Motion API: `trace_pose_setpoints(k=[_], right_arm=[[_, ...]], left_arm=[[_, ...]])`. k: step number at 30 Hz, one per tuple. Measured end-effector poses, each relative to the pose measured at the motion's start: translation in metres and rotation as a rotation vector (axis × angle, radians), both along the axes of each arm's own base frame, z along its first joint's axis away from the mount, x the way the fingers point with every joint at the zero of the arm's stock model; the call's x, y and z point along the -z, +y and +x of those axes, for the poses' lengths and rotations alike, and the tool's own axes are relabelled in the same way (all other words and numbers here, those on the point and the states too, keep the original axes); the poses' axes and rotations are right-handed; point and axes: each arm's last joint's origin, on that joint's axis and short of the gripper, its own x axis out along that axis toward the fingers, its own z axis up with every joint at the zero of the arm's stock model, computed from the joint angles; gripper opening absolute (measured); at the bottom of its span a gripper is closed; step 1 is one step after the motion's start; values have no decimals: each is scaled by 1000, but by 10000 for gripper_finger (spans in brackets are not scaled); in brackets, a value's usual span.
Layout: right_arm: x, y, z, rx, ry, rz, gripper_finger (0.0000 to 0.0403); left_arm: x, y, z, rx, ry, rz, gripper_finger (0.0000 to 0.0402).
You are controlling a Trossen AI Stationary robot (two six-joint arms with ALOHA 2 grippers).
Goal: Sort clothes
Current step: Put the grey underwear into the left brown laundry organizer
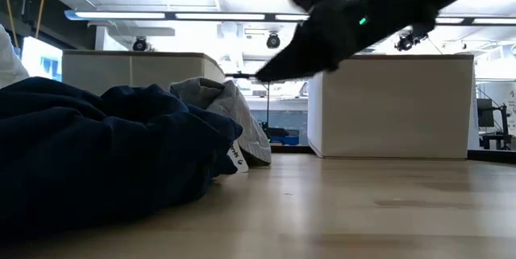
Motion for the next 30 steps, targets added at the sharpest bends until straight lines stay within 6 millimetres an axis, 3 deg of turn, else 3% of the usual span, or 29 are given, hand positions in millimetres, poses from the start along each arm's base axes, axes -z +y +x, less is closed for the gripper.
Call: trace_pose_setpoints(k=[4, 8, 14, 22, 26, 30], right_arm=[[0, 1, -1, 46, 126, 49, 238], [-5, 12, -19, 103, 238, 40, 238], [-19, 33, -55, 211, 343, -34, 238], [-29, 55, -83, 298, 309, -88, 238], [-29, 61, -86, 304, 293, -106, 238], [-29, 61, -86, 304, 290, -110, 238]], left_arm=[[36, -19, 20, 64, 138, 98, 124], [58, -26, 39, 38, 130, 122, 126], [75, -16, 64, -66, 219, 50, 160], [104, 13, 74, -221, 418, -189, 203], [118, 21, 71, -271, 505, -303, 178], [124, 23, 66, -313, 556, -347, 100]])
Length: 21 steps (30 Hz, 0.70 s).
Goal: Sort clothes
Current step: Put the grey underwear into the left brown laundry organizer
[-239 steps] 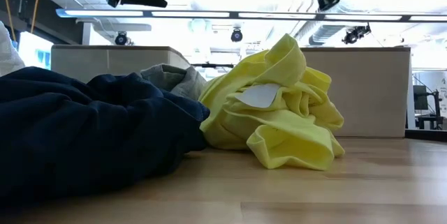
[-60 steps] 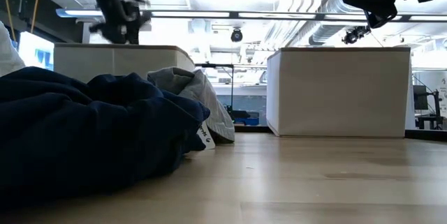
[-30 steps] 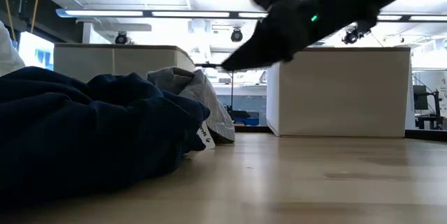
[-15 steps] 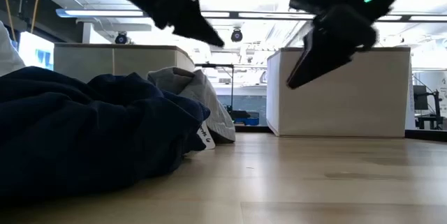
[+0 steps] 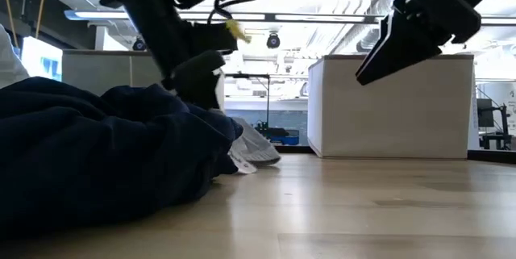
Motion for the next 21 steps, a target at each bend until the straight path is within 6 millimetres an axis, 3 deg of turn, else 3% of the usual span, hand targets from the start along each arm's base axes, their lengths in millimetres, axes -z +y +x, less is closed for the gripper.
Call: trace_pose_setpoints(k=[4, 7, 11, 16, 21], right_arm=[[0, 0, 0, -1, 2, -10, 238], [0, -1, -1, -5, 7, -16, 238], [0, -1, -1, -9, 16, -24, 238], [0, -1, -2, 8, 14, -32, 238], [0, 0, -3, 6, 7, -30, 238]], left_arm=[[-5, -1, 0, -11, -18, -11, 14], [-23, -8, 7, 14, -78, 5, 14], [-70, -25, 15, 87, -223, 104, 4], [-130, -48, 9, 122, -374, 340, 2], [-167, -55, -10, -7, -374, 693, 1]])
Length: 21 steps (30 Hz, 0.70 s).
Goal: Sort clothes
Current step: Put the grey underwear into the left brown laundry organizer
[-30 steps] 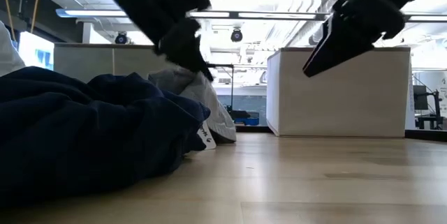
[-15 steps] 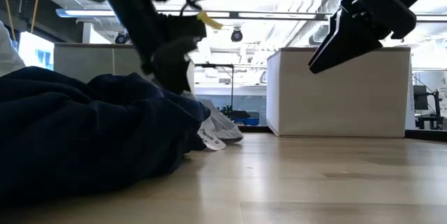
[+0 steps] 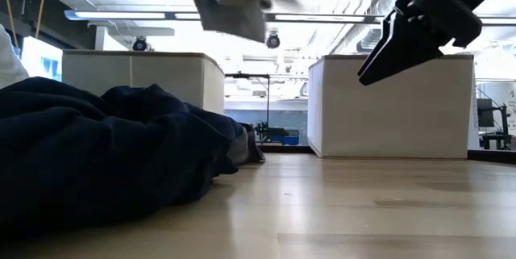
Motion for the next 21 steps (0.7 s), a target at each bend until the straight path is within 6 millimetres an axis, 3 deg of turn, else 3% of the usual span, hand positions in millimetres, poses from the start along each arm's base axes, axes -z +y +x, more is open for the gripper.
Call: trace_pose_setpoints(k=[5, 10, 13, 16, 19, 21], right_arm=[[0, 0, 0, 3, -5, -14, 238], [0, 0, -1, 1, -4, -19, 238], [0, 0, -1, 4, -4, -24, 238], [0, 0, -1, 6, -2, -23, 238], [0, 0, -1, 6, -3, -22, 238], [0, 0, -1, 7, -4, -22, 238]], left_arm=[[-20, 26, -15, -344, 92, 257, 1], [-40, 83, -32, -524, 158, 279, 1], [-47, 126, -49, -553, 142, 195, 1], [-44, 175, -66, -515, 82, -9, 1], [-28, 223, -85, -569, 93, -216, 1], [-6, 250, -96, -627, 109, -325, 1]])
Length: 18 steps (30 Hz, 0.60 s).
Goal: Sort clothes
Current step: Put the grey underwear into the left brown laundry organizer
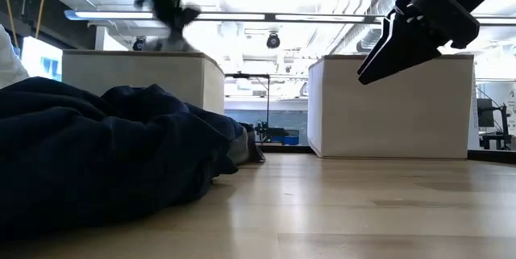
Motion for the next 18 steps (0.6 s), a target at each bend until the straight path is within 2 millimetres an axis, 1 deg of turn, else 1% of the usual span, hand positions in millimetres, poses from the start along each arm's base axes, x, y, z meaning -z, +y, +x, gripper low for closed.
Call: trace_pose_setpoints(k=[2, 4, 7, 10, 12, 14, 16, 18], right_arm=[[0, 0, 0, 0, 0, 0, 238], [0, 0, 0, 0, 0, 0, 238], [0, 0, 0, 0, 0, 0, 238], [0, 0, 0, 0, 1, 0, 238], [0, 0, 0, 0, 0, 0, 238], [0, 0, 0, 0, 0, 0, 238], [0, 0, 0, 0, 0, 1, 238], [0, 0, 0, 0, -1, 1, 238]], left_arm=[[28, 22, -10, -38, 7, -106, 1], [60, 38, -17, -52, 0, -213, 1], [109, 51, -26, -79, 17, -333, 1], [145, 57, -32, -132, 44, -379, 1], [156, 60, -34, -159, 37, -385, 4], [161, 62, -35, -192, 30, -387, 11], [157, 62, -35, -189, 26, -389, 24], [145, 61, -35, -166, 14, -381, 42]])
